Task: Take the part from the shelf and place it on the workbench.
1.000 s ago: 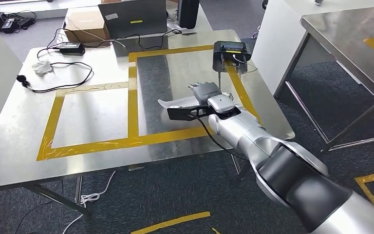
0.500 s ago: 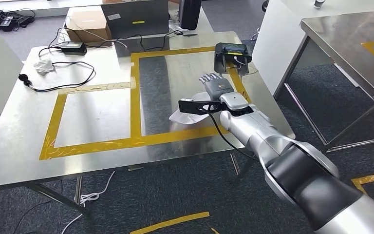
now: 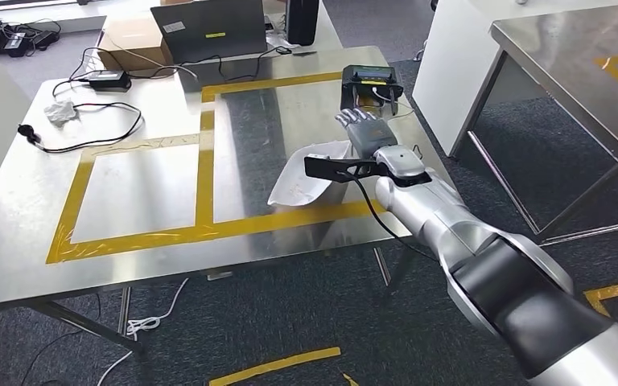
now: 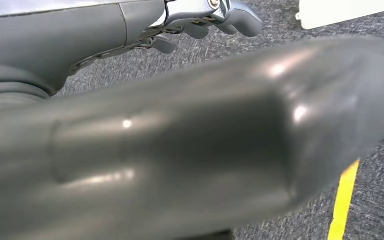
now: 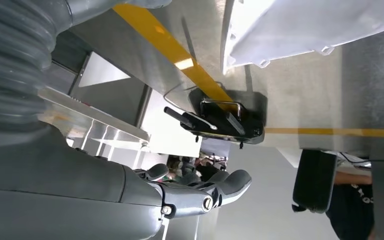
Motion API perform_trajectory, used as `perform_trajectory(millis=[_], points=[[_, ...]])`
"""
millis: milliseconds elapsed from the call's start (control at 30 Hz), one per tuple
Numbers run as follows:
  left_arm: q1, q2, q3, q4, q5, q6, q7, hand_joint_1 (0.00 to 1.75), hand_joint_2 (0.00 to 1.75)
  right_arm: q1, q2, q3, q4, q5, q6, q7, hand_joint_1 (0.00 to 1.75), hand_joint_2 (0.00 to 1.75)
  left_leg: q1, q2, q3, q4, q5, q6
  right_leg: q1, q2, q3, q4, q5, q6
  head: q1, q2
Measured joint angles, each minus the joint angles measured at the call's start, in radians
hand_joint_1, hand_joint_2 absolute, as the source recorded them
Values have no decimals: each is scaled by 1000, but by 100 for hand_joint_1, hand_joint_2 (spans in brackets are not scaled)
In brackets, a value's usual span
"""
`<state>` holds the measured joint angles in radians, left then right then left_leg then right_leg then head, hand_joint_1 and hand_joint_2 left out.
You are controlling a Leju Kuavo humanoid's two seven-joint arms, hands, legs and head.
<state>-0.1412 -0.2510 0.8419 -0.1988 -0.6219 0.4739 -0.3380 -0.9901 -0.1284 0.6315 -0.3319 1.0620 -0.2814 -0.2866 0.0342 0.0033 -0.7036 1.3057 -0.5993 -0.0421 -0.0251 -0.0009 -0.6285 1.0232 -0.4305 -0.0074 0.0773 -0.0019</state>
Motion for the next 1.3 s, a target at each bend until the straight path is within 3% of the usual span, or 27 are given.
perform_trajectory(millis=[33,67,133,167,233,300,367,433,467,500,533,567,600,667,733,800,833,900,967,1000,1033,1067,1100,1133,1200,1233,1300], points=[[1,0,2,0,0,0,0,0,0,1,-2,0,-4,1,-5,-3,0,175,0,0,10,-6,13,2,0,0,-3,2,2,0,0,0],[1,1,3,0,0,0,0,0,0,2,-4,-1,-8,1,-9,-5,0,175,0,0,38,-50,41,4,0,0,-6,4,3,2,0,0],[0,1,3,0,0,-1,0,0,0,1,-8,-4,-16,2,-13,-7,0,175,-2,-1,111,-179,88,6,-1,1,-12,10,7,8,0,0],[0,2,3,0,0,-1,0,0,0,1,-10,-5,-19,2,-14,-7,0,175,-5,-3,135,-224,97,7,-1,2,-15,12,10,15,0,0],[0,2,4,0,0,-1,0,0,0,1,-13,-8,-26,3,-20,-10,0,175,-10,-7,145,-251,97,11,0,3,-22,10,23,31,0,0],[0,2,4,0,1,-1,-2,0,0,5,-18,-11,-35,5,-34,-13,0,175,-10,-8,134,-256,105,26,-2,3,-28,7,29,47,2,0],[0,1,4,0,1,-1,-3,0,0,9,-25,-15,-46,6,-49,-13,0,175,-10,-8,120,-260,121,48,-4,2,-45,49,-17,54,4,0],[0,1,4,0,-2,-1,-3,0,0,13,-32,-17,-59,8,-61,-10,0,175,-15,-7,99,-260,138,63,-1,2,-82,166,-106,56,9,0],[0,1,4,0,-3,-2,-3,0,0,16,-35,-18,-66,9,-64,-9,0,175,-19,-7,87,-260,147,67,2,2,-99,230,-141,55,10,0],[0,1,5,0,-5,-2,-3,0,0,21,-39,-19,-74,10,-66,-8,0,175,-22,-7,75,-259,155,70,4,2,-106,274,-157,53,10,0],[0,1,5,0,-6,-3,-3,0,0,26,-43,-21,-81,11,-66,-7,0,175,-26,-7,64,-258,164,72,8,2,-96,287,-151,49,10,0],[0,2,5,0,-6,-3,-3,0,0,31,-46,-22,-88,11,-66,-7,0,175,-29,-7,53,-256,172,73,12,2,-67,261,-129,42,11,0],[0,1,5,0,-6,-4,-3,0,0,33,-49,-24,-96,11,-66,-7,0,175,-32,-7,43,-256,181,74,17,3,-22,204,-103,32,11,0],[0,0,5,0,-6,-4,-3,0,0,33,-53,-28,-112,11,-67,-7,0,175,-36,-7,30,-256,197,70,28,2,69,69,-89,12,10,0],[-1,-1,5,0,-6,-4,-3,0,0,31,-58,-33,-124,12,-68,-7,0,175,-35,-6,27,-261,215,60,37,2,102,6,-95,2,12,0],[-1,-1,5,0,-7,-5,-2,0,0,30,-60,-35,-131,12,-68,-7,0,175,-32,-7,26,-269,229,47,38,1,97,-8,-74,-5,14,0],[0,-1,5,0,-7,-5,-2,0,0,30,-61,-35,-134,12,-69,-7,0,175,-32,-7,20,-264,218,42,34,0,92,-16,-61,-10,13,0],[0,1,5,0,-9,-5,-2,0,0,32,-62,-38,-145,14,-72,-8,0,175,-31,-8,-2,-204,143,31,24,-3,74,-27,-32,-18,11,0],[0,3,5,0,-13,-6,-1,0,0,35,-65,-42,-158,17,-73,-11,0,175,-26,-8,-28,-83,50,19,21,-3,43,-28,-7,-20,10,0],[0,4,5,0,-16,-7,-1,0,0,39,-68,-44,-165,18,-73,-12,0,175,-23,-8,-34,-28,32,14,19,-4,27,-27,6,-18,10,0],[0,6,5,0,-18,-9,-1,0,0,44,-72,-45,-172,18,-73,-13,0,175,-20,-8,-28,5,38,9,17,-4,10,-26,18,-15,10,0],[0,8,5,0,-20,-11,-2,0,0,50,-77,-47,-180,19,-73,-13,0,175,-17,-7,-8,6,63,4,15,-4,-7,-24,30,-11,10,0],[-1,10,5,0,-21,-13,-2,0,0,56,-82,-49,-189,18,-73,-13,0,175,-13,-7,28,-25,91,1,12,-5,-23,-20,41,-5,10,0],[-3,11,5,-1,-23,-15,-2,0,0,62,-89,-52,-199,17,-72,-13,0,175,-10,-7,78,-85,99,-3,10,-5,-39,-15,52,2,10,0],[-5,13,5,-3,-24,-19,-3,0,0,68,-105,-61,-221,12,-71,-15,0,175,-13,-11,165,-213,73,5,8,-6,-61,-6,70,18,13,0],[-6,14,5,-4,-24,-21,-4,0,0,69,-111,-65,-229,9,-71,-17,0,175,-16,-13,185,-252,56,15,8,-6,-65,-6,80,25,13,0],[-5,16,5,-4,-21,-24,-5,0,0,77,-119,-70,-239,6,-73,-21,0,175,-21,-13,178,-263,63,40,5,-6,-67,-15,100,39,13,0]])
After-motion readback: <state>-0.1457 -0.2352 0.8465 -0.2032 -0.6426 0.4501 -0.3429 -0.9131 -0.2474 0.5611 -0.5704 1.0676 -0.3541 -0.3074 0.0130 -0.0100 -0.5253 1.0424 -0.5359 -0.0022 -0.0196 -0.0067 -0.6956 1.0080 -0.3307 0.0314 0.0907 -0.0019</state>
